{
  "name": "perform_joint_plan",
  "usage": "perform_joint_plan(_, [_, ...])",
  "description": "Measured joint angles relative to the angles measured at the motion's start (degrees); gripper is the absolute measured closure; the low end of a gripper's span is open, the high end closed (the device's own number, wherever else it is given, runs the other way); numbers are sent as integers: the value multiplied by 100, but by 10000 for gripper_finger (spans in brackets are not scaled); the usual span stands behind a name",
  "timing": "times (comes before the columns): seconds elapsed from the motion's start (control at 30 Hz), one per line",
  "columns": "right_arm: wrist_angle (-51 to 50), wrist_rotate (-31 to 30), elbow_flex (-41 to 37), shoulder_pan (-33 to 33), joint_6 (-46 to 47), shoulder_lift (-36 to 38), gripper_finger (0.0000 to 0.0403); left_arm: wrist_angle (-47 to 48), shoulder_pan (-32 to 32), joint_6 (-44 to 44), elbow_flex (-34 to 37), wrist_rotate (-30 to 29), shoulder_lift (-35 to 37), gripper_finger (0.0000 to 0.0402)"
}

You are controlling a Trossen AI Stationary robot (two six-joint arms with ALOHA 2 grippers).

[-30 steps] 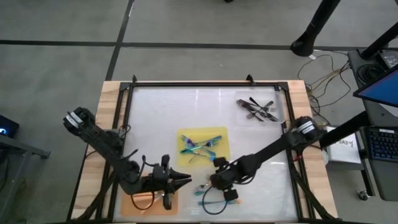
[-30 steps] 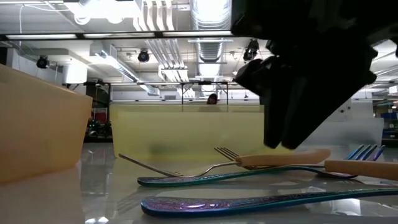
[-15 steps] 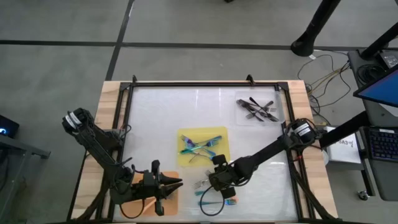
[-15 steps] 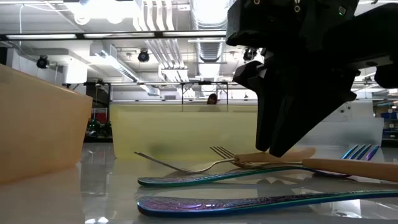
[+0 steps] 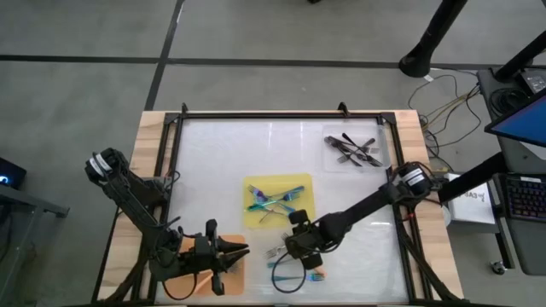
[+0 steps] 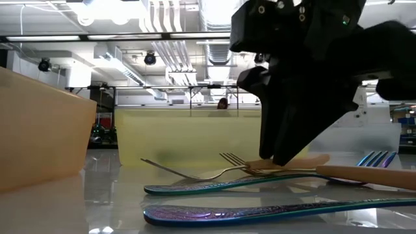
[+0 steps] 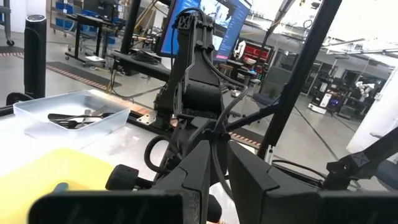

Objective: Sort silverware by color (type)
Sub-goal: Put the top orange fork into the orange bin

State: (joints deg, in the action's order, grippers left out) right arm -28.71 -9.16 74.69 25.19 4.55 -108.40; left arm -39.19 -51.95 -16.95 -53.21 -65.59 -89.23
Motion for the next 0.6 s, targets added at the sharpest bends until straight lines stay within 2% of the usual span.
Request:
perform_joint_plan(0.5, [-59, 21, 16, -231, -125, -475, 304, -1, 1, -4, 0, 1, 0, 364])
perform_joint_plan(0.6, [-83, 57, 14, -229, 29, -544, 318, -1, 1, -15, 0, 3, 0, 364])
